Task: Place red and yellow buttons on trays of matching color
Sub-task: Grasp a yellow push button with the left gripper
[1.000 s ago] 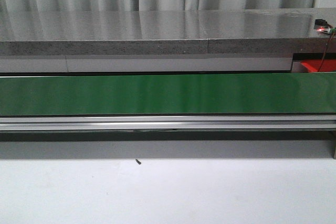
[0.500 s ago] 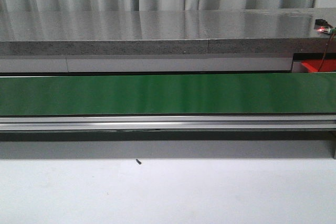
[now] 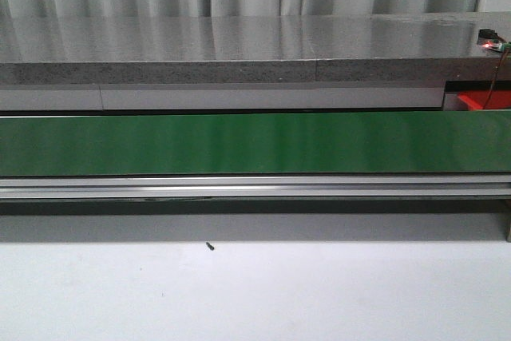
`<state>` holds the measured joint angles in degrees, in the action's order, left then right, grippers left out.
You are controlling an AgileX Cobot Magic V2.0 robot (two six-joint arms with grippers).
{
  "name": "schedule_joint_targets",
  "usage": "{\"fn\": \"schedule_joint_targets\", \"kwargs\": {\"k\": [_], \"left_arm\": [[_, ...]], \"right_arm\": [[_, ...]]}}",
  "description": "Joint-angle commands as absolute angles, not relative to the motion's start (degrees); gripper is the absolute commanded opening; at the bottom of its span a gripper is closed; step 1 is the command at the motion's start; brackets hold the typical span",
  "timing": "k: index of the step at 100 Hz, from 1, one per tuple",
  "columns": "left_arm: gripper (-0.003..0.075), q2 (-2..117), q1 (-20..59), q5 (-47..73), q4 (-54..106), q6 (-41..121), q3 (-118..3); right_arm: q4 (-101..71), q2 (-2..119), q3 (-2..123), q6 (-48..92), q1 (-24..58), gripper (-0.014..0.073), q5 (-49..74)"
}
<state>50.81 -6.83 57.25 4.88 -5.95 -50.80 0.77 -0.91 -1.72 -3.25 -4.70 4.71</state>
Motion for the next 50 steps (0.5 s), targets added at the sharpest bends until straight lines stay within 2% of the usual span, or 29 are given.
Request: {"fn": "schedule_joint_targets", "kwargs": {"k": [1, 50], "left_arm": [[0.064, 51.9, -12.3, 54.6, 4.7, -6.6, -52.7], [0.064, 68.3, -29.3, 47.0, 4.9, -6.6, -52.7]], "right_arm": [[1.4, -1.7, -0.6, -3.2, -4.8, -0.0067, 0.4], [1.4, -1.7, -0.6, -3.2, -4.8, -0.0067, 0.4]]}}
